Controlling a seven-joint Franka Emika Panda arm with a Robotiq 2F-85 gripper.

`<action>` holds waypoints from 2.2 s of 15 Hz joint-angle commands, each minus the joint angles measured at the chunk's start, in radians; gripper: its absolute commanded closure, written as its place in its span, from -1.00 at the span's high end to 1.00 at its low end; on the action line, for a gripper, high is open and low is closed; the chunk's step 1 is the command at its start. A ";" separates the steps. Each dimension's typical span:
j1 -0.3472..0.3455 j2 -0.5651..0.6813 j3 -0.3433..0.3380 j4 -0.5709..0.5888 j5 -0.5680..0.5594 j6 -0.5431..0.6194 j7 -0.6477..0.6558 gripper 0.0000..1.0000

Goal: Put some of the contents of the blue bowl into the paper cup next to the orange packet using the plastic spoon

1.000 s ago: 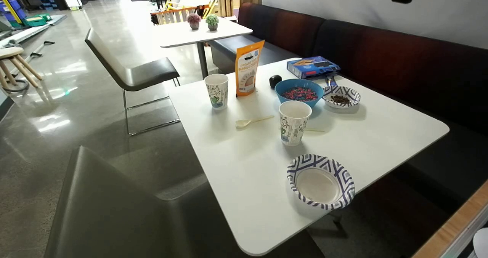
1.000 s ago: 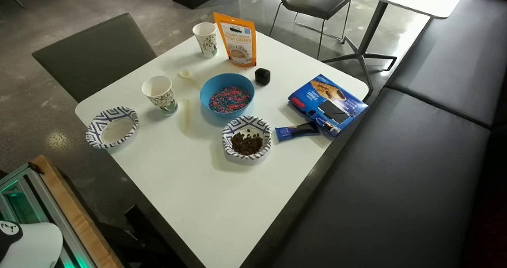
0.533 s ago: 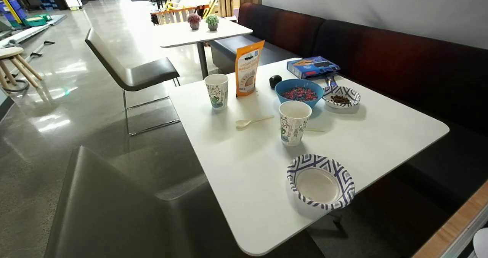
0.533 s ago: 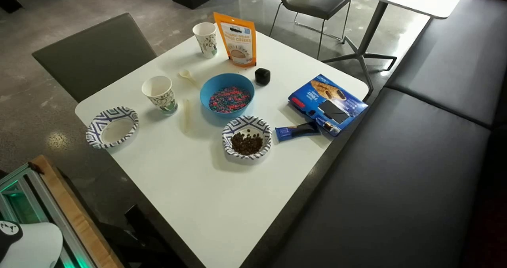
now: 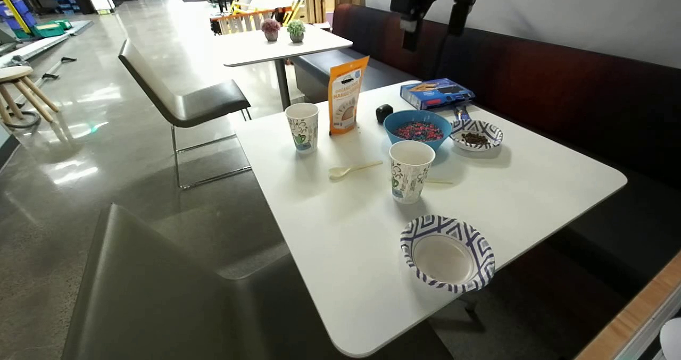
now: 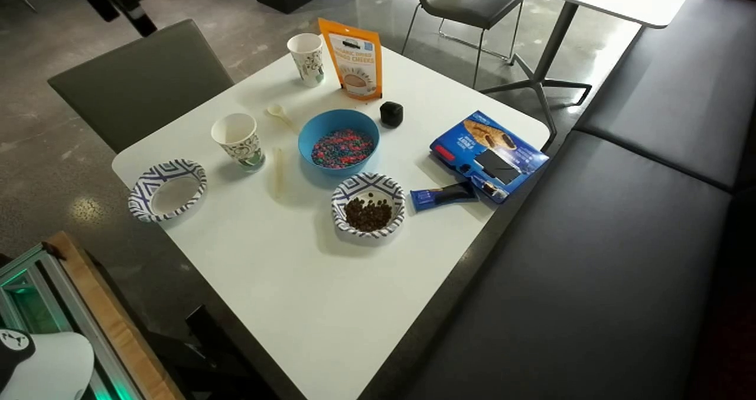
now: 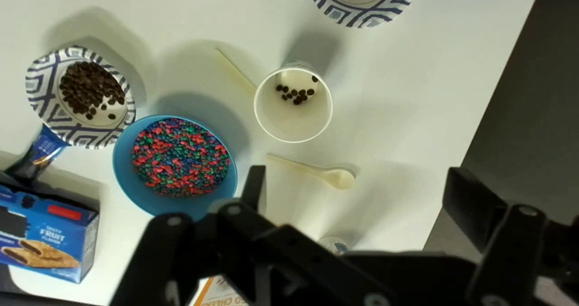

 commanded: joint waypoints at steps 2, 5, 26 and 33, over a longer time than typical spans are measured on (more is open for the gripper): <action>0.029 0.235 0.008 0.138 -0.150 0.022 -0.106 1.00; 0.037 0.350 -0.008 0.238 -0.252 -0.018 -0.199 1.00; 0.032 0.676 -0.055 0.359 -0.374 0.184 -0.733 1.00; -0.087 0.839 -0.032 0.365 -0.263 0.487 -1.113 1.00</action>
